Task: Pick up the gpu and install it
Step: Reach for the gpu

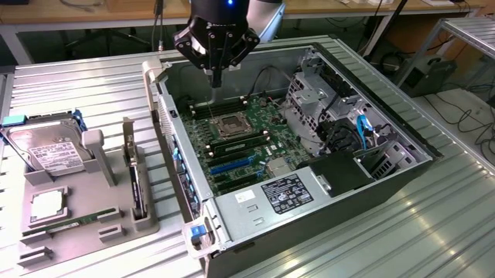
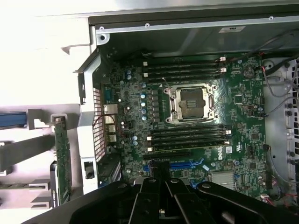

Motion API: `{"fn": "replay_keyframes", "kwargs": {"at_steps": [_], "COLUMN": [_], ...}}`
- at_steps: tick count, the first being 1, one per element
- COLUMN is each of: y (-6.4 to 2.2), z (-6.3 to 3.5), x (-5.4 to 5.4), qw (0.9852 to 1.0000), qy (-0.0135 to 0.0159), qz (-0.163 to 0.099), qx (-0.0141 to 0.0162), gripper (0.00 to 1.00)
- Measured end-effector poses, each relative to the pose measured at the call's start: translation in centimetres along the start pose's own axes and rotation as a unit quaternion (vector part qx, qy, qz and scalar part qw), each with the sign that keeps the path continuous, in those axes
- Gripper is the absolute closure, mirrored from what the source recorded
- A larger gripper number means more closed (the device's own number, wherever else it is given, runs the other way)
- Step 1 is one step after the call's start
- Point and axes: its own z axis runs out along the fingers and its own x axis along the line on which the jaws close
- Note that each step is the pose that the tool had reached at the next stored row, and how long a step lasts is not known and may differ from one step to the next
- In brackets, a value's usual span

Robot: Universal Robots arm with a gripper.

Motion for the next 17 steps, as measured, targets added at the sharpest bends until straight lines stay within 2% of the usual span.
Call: {"fn": "replay_keyframes", "kwargs": {"at_steps": [17], "y": [-0.02], "z": [-0.01], "x": [0.32], "qw": [1.0000], "qy": [0.0000], "qz": [0.000], "qx": [0.0000], "gripper": [0.89]}}
